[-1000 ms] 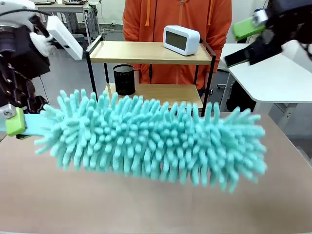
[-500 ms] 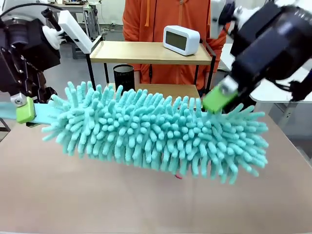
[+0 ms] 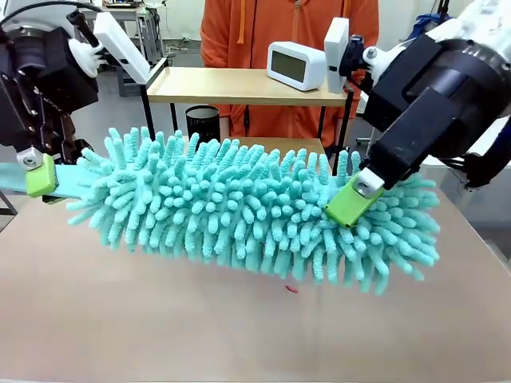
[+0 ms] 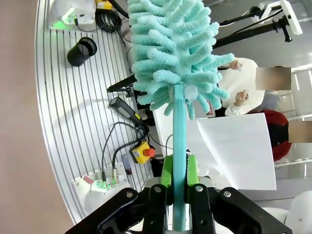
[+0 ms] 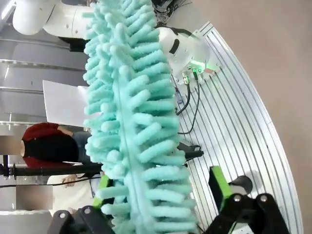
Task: Clean the shelf.
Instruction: Hand the Duster back to the human.
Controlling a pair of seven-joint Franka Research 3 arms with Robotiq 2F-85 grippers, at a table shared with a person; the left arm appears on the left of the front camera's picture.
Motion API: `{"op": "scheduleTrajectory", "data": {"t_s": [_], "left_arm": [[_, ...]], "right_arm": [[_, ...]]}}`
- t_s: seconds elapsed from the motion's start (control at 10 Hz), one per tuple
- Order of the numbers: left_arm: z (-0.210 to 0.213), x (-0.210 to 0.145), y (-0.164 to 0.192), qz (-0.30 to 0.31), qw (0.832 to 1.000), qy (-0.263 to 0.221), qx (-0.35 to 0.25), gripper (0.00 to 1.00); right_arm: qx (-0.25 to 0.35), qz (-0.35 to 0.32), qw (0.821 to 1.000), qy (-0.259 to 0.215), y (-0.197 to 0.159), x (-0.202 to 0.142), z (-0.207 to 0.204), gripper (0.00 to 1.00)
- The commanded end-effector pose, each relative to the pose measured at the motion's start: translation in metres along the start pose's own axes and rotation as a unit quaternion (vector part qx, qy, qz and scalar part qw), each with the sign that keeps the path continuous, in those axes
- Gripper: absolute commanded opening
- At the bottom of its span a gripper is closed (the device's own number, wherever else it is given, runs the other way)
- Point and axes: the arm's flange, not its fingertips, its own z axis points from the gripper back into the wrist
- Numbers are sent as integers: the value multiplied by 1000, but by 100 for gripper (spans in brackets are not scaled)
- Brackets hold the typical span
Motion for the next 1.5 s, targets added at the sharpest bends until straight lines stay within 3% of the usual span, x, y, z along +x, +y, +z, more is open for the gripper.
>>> {"op": "scheduleTrajectory", "data": {"t_s": [0.0,0.1,0.2,0.3,0.4,1.1,1.2,1.3,1.4], "left_arm": [[7,1,-5,1,1000,-3,-2,13],[8,2,-5,2,1000,-1,-2,13],[9,2,-5,2,1000,2,-2,13],[8,2,-5,3,1000,2,-2,13],[7,3,-4,4,1000,2,-2,13],[7,5,-2,12,1000,-7,16,13],[8,4,-3,12,999,-16,29,71],[19,-4,-9,-7,998,-48,37,71],[32,-21,-18,-26,994,-99,40,100]], "right_arm": [[9,13,1000,20,5,-1,3,41],[10,14,1000,17,5,0,3,40],[13,13,1000,15,6,0,2,0],[14,12,1000,14,5,1,3,35],[13,13,1000,17,5,0,3,0],[15,11,1000,22,4,0,6,0],[15,9,1000,20,4,-1,8,0],[15,9,1000,15,3,-1,11,0],[16,6,1000,7,2,-4,17,0]]}}
